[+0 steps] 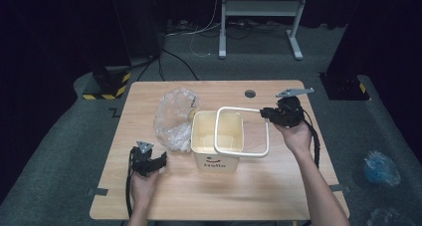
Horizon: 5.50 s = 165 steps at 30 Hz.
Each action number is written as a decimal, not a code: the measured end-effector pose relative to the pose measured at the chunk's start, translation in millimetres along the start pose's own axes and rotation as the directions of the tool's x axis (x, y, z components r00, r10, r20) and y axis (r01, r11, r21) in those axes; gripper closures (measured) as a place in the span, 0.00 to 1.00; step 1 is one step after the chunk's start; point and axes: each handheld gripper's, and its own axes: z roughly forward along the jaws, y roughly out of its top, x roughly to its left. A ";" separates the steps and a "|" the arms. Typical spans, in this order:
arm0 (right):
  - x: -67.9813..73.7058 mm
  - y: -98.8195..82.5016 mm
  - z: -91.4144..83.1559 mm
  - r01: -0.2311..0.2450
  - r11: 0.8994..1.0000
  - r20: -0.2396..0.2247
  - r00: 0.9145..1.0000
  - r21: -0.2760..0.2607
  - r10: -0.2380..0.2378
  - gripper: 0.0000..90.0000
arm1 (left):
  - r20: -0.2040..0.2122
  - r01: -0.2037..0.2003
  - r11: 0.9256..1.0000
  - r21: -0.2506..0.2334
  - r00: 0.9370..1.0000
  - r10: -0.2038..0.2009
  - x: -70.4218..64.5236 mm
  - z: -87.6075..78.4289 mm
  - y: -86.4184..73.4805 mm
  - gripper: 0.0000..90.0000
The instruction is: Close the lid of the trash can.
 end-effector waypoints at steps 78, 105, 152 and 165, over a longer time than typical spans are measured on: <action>42.2 28.0 51.0 0.025 0.997 -0.044 0.999 0.066 -0.022 0.87 | 0.003 -0.012 1.000 0.003 1.000 0.012 0.1 -0.4 0.0 0.31; 46.1 28.7 58.9 0.029 0.996 -0.034 0.999 0.080 -0.027 0.87 | 0.005 -0.012 1.000 0.004 1.000 0.012 -0.2 -0.5 -0.1 0.31; 49.9 18.1 60.0 0.048 0.999 -0.036 0.998 -0.020 -0.049 0.57 | 0.007 -0.011 1.000 0.004 1.000 0.011 0.0 -0.5 -0.1 0.31; 35.3 4.0 50.8 -0.010 0.997 -0.046 0.999 -0.077 0.006 0.53 | 0.006 -0.010 1.000 0.005 1.000 0.010 -0.2 -0.5 -0.1 0.31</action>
